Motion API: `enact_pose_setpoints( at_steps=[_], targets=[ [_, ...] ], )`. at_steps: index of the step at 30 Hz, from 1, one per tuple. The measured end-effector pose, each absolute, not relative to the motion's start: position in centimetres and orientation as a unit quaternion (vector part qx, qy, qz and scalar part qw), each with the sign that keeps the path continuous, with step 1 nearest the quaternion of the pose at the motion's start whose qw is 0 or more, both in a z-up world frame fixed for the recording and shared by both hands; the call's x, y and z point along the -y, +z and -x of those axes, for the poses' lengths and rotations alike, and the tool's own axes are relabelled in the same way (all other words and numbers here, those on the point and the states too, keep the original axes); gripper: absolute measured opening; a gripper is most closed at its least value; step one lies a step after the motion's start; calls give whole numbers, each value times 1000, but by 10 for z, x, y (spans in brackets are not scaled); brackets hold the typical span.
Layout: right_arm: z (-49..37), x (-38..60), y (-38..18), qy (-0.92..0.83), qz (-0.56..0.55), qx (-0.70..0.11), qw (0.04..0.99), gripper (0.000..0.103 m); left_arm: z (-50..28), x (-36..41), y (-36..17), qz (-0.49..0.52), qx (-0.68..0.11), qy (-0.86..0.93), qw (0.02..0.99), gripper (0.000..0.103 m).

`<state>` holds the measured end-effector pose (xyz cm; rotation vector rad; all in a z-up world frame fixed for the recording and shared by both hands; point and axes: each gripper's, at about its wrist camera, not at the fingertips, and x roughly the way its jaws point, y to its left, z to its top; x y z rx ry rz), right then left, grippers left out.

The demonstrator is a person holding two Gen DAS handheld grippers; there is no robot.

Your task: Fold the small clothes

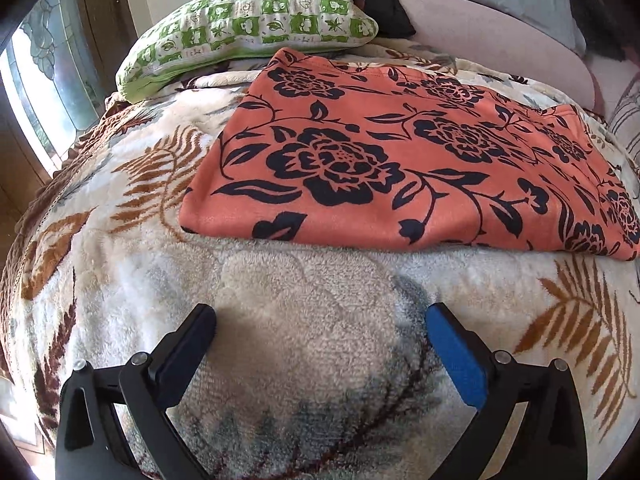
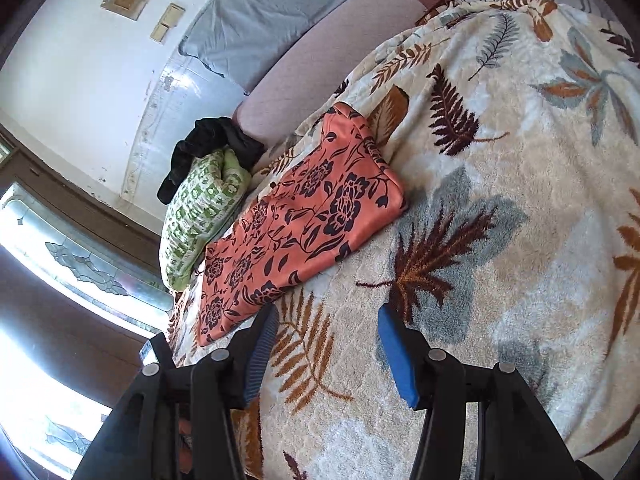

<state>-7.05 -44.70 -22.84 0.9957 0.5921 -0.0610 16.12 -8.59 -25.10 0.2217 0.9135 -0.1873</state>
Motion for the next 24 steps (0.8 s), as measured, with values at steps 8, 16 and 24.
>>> enact_pose_setpoints(
  at_steps=[8,16,24],
  targets=[
    [66,457,-230,-2,-506,-265,821,56,-130,80,-249,-96,-443,-71,889,103],
    [53,445,-231,0,-493,-281,823,56,-103,78,-235,-106,-443,-110,883,103],
    [31,412,-233,6,-454,-322,831,56,-83,75,-184,-58,-386,-182,902,103]
  ],
)
